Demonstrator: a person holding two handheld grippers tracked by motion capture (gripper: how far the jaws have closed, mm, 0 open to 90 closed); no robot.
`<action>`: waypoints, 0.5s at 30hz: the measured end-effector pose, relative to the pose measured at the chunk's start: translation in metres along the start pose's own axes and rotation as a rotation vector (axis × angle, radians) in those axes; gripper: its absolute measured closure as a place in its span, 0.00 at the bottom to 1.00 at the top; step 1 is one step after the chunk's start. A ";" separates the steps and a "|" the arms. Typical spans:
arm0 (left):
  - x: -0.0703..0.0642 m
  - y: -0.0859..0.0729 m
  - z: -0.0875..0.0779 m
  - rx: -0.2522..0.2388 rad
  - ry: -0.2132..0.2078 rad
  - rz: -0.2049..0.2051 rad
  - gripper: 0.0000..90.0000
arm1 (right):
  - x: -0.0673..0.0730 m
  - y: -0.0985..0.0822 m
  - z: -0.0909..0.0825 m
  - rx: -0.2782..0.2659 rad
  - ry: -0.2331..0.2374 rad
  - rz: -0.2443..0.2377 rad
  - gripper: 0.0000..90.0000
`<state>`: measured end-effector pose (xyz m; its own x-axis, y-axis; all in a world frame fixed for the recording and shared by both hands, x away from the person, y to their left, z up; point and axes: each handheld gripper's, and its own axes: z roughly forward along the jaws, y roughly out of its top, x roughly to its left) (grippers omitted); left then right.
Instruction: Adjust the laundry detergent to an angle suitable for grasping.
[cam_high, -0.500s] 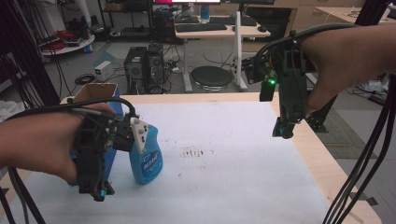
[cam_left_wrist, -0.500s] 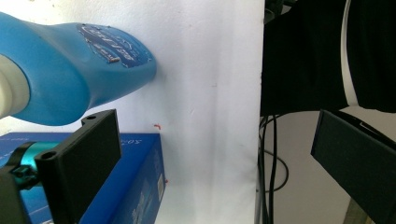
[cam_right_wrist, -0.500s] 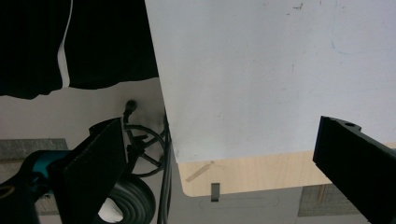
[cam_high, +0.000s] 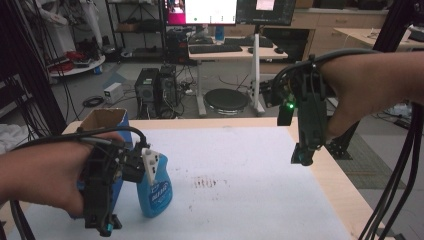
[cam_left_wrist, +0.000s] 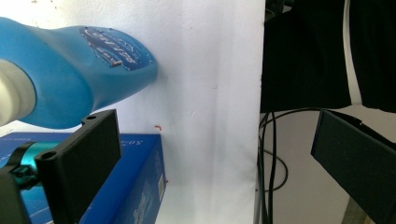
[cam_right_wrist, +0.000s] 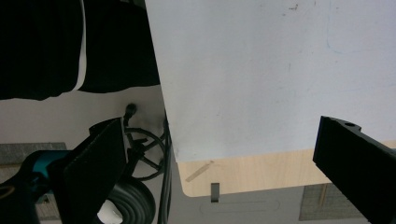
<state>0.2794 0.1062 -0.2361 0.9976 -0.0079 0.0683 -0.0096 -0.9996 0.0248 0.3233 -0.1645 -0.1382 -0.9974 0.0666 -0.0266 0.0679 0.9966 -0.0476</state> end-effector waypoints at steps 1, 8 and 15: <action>0.000 0.001 0.000 0.002 -0.001 0.002 0.02 | 0.001 -0.001 0.000 -0.001 -0.004 0.001 0.02; -0.002 0.007 -0.002 0.009 -0.003 0.011 0.02 | 0.004 -0.006 0.000 -0.008 -0.008 0.006 0.02; -0.002 0.010 -0.003 0.010 0.000 0.015 0.02 | 0.005 -0.011 0.001 -0.010 -0.006 0.015 0.02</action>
<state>0.2769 0.0965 -0.2327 0.9974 -0.0230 0.0685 -0.0240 -0.9996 0.0137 0.3172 -0.1749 -0.1392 -0.9961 0.0816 -0.0332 0.0828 0.9959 -0.0376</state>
